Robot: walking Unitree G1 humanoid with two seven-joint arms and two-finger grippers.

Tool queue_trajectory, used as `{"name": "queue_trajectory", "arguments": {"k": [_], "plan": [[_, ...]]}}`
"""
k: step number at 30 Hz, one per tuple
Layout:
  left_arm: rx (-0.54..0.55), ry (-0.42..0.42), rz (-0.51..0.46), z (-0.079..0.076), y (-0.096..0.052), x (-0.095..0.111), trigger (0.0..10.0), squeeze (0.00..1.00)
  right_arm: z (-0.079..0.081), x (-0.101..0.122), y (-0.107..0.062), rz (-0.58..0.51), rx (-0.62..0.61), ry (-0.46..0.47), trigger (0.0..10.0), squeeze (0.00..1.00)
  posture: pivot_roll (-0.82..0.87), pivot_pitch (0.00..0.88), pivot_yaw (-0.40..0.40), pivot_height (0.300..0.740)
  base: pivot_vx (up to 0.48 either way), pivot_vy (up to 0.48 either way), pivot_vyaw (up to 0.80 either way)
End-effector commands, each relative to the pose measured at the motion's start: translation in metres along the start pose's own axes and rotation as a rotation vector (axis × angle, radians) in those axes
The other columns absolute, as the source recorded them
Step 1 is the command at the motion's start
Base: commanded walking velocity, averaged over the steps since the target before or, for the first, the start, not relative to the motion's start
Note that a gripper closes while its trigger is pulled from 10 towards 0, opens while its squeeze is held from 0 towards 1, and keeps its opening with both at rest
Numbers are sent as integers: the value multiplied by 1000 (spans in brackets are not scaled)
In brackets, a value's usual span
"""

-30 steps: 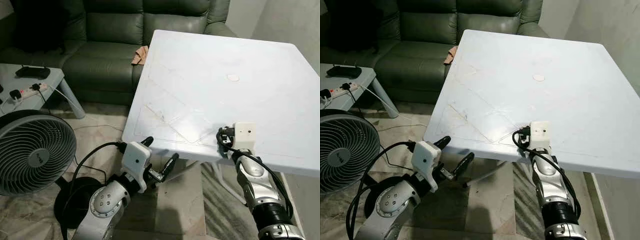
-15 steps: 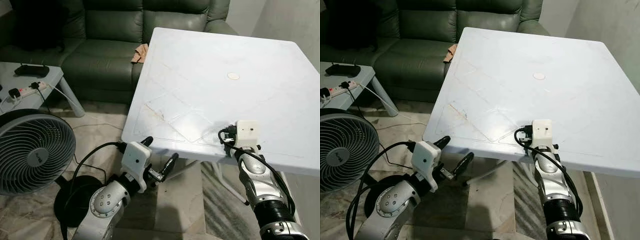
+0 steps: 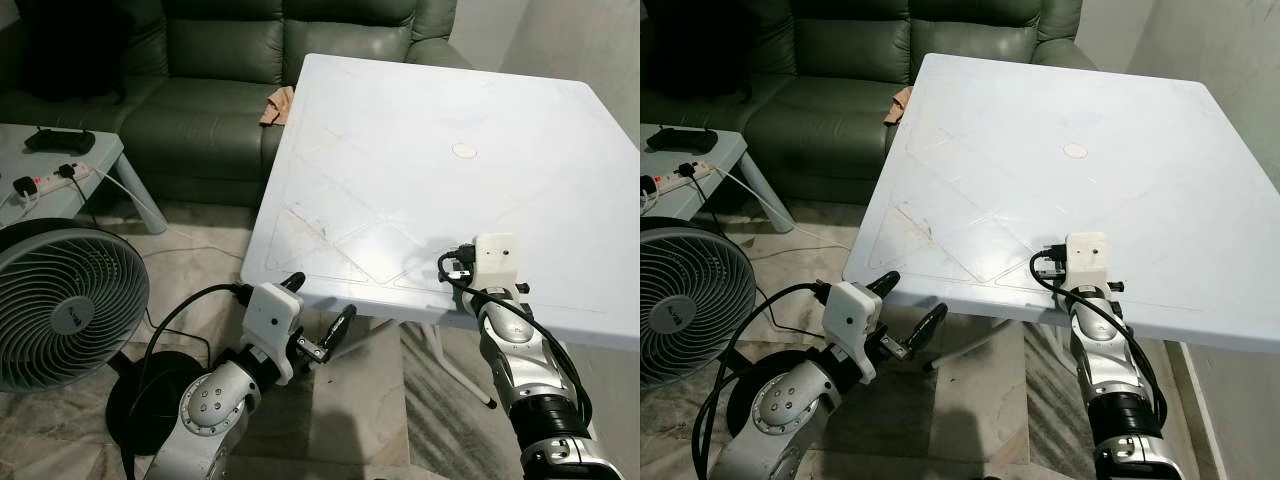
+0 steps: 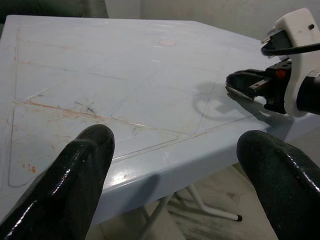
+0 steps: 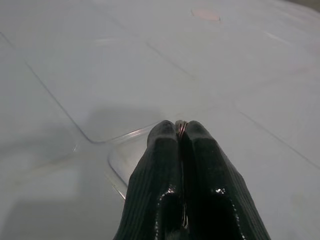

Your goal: Hang keys on a hook

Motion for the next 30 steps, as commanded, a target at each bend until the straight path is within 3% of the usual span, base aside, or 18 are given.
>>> {"name": "queue_trajectory", "arguments": {"k": [1, 2, 3, 4, 10, 14, 18, 19, 22, 23, 24, 30], "plan": [[-3, 9, -3, -2, 1, 2, 10000, 0, -4, 4, -4, -71, 10, 20, 1569, 0, -3, 141, -31, 740, 0, 0, 0], [-3, 9, -3, -2, 1, 2, 10000, 0, -3, 8, -6, -117, 32, 19, 3333, 0, -3, 141, -31, 740, 0, 0, 0], [-3, 9, -3, -2, 1, 2, 10000, 0, -3, 8, -6, -117, 32, 19, 3333, 0, -3, 141, -31, 740, 0, 0, 0], [-3, 9, -3, -2, 1, 2, 10000, 0, 0, 11, -8, -144, 73, 15, 10000, 0, -4, 138, -31, 740, 0, 0, 0], [-3, 9, -3, -3, 1, 1, 10000, 0, 6, 16, -12, -205, 156, 3, 10000, 0, -4, 136, -33, 740, 0, 0, 0], [-4, 10, -5, -3, 2, 1, 10000, 0, 13, 14, -14, -216, 179, -104, 10000, 0, -6, 133, -34, 740, 0, 0, 0], [-4, 12, -6, -3, 2, 1, 10000, 0, 19, 9, -15, -183, 224, -52, 10000, 0, -5, 127, -36, 740, 0, 0, 0], [-4, 12, -7, -3, 2, 1, 10000, 0, 19, 8, -15, -180, 230, -32, 10000, 1000, -5, 127, -36, 740, 0, 0, 0], [-3, 12, -7, -3, 2, 1, 10000, 0, 17, 7, -15, -176, 212, -56, 10000, 1000, -5, 127, -36, 740, 0, 0, 0], [-3, 12, -7, -3, 2, 1, 10000, 0, 17, 6, -14, -166, 208, -70, 10000, 753, -5, 126, -36, 740, 0, 0, 0], [-3, 13, -7, -3, 2, 1, 10000, 0, 17, 6, -14, -162, 211, -71, 10000, 0, -5, 126, -36, 740, 0, 0, 0], [-1, 12, -7, -3, 2, 1, 10000, 0, 17, 4, -13, -144, 219, -51, 10000, 0, -6, 130, -36, 740, 0, 0, 0]]}}
Point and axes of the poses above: a point about 5 cm out from each wrist's last joint towards the gripper, its own y axis pointing out of the wrist towards the gripper, its own x axis along the axis of the wrist's last joint, z = x × y, the point moved 2 cm from there along y, pointing out of the wrist towards the gripper, and after that the axes turned 12 degrees about -y, right-handed, at the moved point
